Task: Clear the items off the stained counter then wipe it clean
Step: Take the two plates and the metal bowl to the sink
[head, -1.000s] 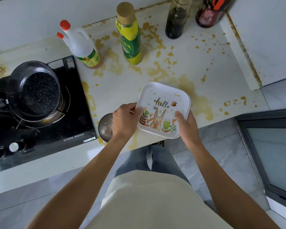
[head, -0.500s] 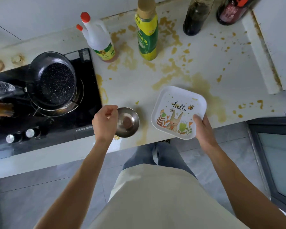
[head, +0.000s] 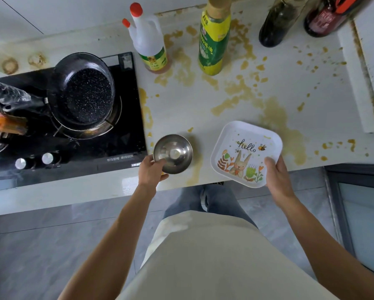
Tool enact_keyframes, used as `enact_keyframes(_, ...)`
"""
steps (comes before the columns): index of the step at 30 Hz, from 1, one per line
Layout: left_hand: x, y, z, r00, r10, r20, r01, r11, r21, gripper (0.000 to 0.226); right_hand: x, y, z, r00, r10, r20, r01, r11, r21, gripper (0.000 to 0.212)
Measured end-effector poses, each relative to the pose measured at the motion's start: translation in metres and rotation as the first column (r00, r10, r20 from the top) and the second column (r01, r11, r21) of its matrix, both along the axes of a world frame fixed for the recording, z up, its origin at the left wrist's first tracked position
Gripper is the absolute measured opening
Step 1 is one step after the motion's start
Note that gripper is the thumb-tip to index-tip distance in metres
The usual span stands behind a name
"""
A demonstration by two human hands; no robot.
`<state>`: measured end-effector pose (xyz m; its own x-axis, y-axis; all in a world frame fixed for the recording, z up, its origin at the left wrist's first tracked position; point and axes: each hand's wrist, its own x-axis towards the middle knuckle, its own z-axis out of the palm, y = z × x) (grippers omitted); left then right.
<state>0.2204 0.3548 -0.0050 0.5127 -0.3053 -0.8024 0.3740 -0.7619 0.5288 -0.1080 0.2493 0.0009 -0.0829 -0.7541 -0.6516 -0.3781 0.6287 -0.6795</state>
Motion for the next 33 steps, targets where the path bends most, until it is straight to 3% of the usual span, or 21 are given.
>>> enact_keyframes(3,-0.002,-0.003,-0.005,0.999,0.03,-0.013,-0.03,0.999,-0.019,0.01,0.001,0.005,0.002,1.0,0.004,-0.013,-0.004,1.0,-0.003,0.03)
enact_keyframes(18,0.025,0.044,0.017,0.964,0.183,-0.193,-0.222,0.953,-0.206,0.014,-0.009,0.028,0.012,0.994,0.089,-0.062,-0.088,0.996,0.015,0.026)
enact_keyframes(21,0.02,0.067,0.014,0.939,0.254,-0.231,-0.303,0.93,-0.21,0.013,-0.01,0.024,0.016,0.984,0.156,-0.082,-0.156,0.988,0.015,0.022)
enact_keyframes(26,-0.006,0.115,0.003,0.882,0.396,-0.257,-0.449,0.87,-0.201,0.048,-0.006,0.007,0.017,0.932,0.35,-0.098,-0.347,0.937,0.048,0.021)
enact_keyframes(33,-0.067,0.203,0.0,0.708,0.654,-0.266,-0.701,0.696,-0.154,0.037,0.028,-0.012,0.015,0.775,0.632,-0.01,-0.632,0.774,0.031,0.032)
